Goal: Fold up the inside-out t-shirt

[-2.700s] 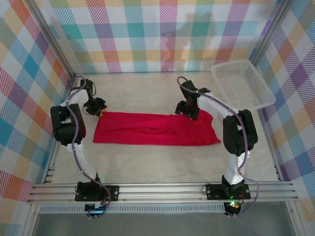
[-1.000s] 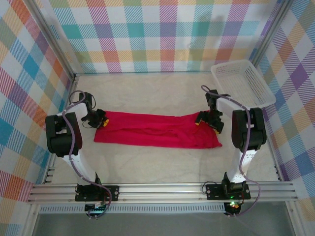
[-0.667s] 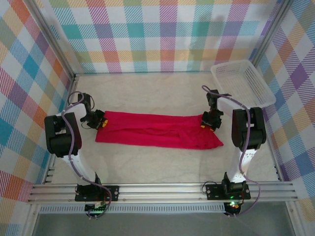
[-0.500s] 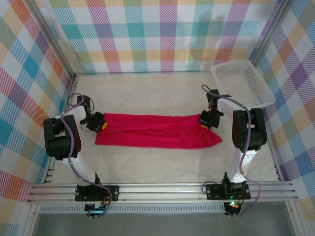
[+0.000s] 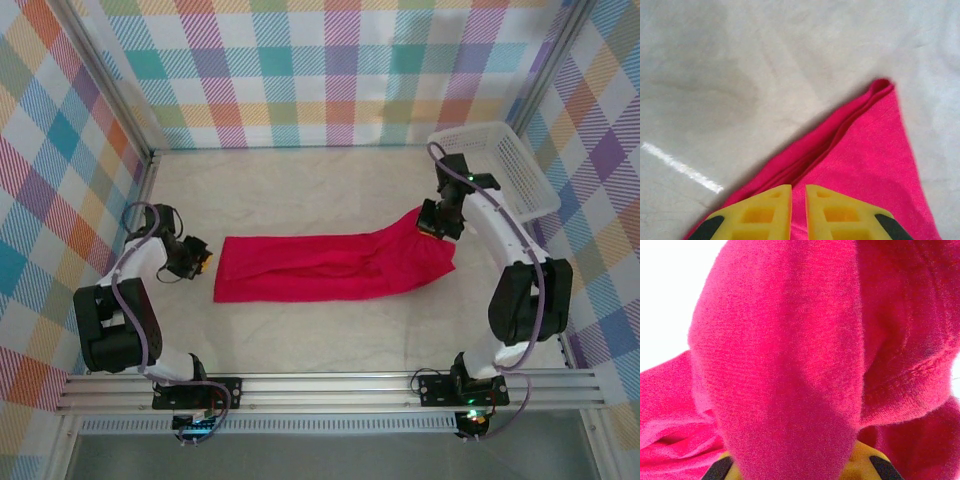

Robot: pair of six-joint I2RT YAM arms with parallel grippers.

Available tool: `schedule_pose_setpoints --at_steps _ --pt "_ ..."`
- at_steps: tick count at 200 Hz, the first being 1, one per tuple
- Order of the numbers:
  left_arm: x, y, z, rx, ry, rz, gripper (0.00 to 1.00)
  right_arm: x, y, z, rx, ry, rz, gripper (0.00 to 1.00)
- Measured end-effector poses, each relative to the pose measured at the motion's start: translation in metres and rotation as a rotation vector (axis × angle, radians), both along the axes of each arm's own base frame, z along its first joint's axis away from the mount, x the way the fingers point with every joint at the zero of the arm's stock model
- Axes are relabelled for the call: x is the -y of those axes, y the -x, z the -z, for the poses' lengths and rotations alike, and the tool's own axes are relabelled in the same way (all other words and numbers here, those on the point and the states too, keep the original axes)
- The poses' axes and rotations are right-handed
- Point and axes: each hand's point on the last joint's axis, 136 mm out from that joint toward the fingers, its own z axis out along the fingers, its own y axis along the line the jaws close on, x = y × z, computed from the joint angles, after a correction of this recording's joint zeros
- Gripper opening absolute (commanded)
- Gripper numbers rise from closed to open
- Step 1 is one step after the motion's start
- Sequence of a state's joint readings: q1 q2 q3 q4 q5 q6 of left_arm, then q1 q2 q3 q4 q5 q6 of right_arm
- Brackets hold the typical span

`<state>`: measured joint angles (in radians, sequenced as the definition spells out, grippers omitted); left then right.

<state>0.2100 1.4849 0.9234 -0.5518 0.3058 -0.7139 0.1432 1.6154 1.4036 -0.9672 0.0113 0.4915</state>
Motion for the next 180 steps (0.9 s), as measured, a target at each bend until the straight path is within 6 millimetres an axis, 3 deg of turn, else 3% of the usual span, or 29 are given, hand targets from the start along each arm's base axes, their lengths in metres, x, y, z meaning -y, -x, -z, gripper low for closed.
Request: schedule_pose_setpoints --at_steps 42,67,136,157,180 --pt "-0.007 -0.032 -0.033 0.072 -0.017 0.007 0.15 -0.014 0.006 -0.008 -0.013 -0.041 -0.017 0.00" --pt "-0.006 -0.036 -0.036 0.061 -0.004 0.013 0.15 -0.045 0.014 -0.015 -0.012 -0.073 -0.061 0.00" --pt "-0.010 -0.041 -0.055 0.070 0.030 0.004 0.15 -0.199 0.034 -0.065 0.110 -0.244 -0.295 0.00" --pt "-0.015 -0.044 -0.060 0.084 0.033 -0.007 0.15 -0.242 0.029 -0.060 0.110 -0.275 -0.337 0.00" --pt "-0.017 -0.043 -0.060 0.082 0.036 -0.012 0.15 -0.285 0.026 -0.042 0.084 -0.294 -0.372 0.01"
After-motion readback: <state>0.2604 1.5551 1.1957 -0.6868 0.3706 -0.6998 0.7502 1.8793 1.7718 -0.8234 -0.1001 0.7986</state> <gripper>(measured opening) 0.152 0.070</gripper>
